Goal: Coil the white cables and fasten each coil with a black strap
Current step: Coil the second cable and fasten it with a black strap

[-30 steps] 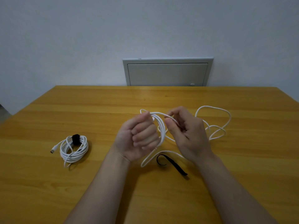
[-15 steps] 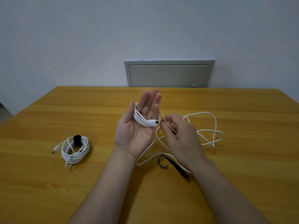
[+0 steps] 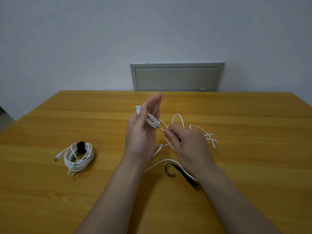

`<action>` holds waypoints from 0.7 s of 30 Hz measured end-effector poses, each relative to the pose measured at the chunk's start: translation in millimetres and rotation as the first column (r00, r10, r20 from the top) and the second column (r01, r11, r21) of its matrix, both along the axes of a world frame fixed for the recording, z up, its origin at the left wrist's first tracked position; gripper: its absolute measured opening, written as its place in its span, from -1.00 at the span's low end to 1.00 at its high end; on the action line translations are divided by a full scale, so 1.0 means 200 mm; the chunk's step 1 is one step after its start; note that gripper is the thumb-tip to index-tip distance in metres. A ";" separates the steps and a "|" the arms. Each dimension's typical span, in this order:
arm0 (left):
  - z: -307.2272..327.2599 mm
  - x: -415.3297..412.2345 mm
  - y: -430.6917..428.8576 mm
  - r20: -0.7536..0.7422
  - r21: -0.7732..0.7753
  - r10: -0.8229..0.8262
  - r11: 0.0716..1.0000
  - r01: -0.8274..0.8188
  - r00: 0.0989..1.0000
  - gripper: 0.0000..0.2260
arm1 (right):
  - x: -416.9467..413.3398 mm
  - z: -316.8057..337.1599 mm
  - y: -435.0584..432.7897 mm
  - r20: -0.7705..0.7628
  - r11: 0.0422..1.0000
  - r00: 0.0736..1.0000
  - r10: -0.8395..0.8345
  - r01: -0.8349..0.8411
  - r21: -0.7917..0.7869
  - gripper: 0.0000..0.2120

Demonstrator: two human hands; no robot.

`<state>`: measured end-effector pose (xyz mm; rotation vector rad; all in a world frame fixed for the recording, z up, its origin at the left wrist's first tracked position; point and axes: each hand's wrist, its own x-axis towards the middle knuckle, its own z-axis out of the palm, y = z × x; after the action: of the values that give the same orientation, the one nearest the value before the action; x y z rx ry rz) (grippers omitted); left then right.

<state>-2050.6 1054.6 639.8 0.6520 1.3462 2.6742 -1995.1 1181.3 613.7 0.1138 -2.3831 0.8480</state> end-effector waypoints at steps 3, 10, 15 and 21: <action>-0.01 0.02 0.01 -0.215 -0.194 0.123 0.967 -0.165 0.969 -0.67 | 0.01 0.01 0.01 -0.001 1.000 1.000 -0.023 0.023 -0.005 -0.83; -0.04 0.02 -0.03 -0.592 -0.481 0.286 0.624 -0.615 0.753 -0.74 | 0.01 0.01 0.04 0.033 0.998 0.997 -0.065 0.064 0.011 -0.86; -0.08 -0.02 -0.03 -0.683 -0.623 0.124 0.415 -0.663 0.719 -0.76 | 0.02 0.02 0.05 -0.087 0.999 0.995 -0.044 0.046 0.019 -0.81; -0.05 0.01 -0.03 -0.675 -0.640 0.047 0.460 -0.616 0.736 -0.69 | 0.02 0.03 0.05 -0.118 1.000 0.993 -0.020 0.023 0.018 -0.69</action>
<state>-2049.1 1047.6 630.3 1.1427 2.9280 1.5438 -1990.6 1191.9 619.0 0.1416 -2.2788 0.7868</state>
